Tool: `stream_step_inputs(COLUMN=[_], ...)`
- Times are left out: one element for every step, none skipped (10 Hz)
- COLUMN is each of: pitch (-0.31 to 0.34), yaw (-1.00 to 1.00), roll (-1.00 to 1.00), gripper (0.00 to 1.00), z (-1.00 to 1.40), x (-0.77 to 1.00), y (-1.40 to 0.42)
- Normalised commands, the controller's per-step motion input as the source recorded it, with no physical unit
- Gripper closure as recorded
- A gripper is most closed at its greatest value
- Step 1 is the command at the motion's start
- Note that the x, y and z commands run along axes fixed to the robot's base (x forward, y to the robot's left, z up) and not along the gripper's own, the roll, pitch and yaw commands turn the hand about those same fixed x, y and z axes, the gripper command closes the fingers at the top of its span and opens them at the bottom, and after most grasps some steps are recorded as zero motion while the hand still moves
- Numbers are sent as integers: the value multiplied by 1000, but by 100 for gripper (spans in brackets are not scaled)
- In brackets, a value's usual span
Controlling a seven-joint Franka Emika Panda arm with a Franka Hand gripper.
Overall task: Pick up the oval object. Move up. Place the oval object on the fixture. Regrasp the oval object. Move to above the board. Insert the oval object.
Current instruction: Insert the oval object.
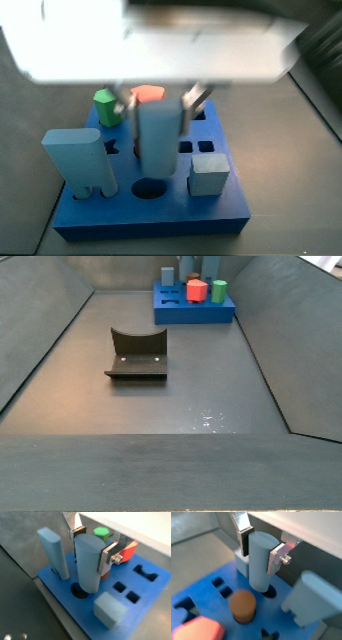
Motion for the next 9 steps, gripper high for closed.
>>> stream_step_inputs(pitch=[-50,-61,-73,-20,0,0,-190,-244,-6], yaw=[189,297,203,46,0,-126,-100,0,94], roll=[0,0,0,21,66,41,-107,-71,64], gripper=[100,100,100,100,100,100,100,100,100], z=[-351,-271,-211,-274,-334,-560,-326,-354,0], x=[-154,-6,14,0,103,314,103,0,0], y=[-300,-420,-331,-123,0,0,0,-17,-140])
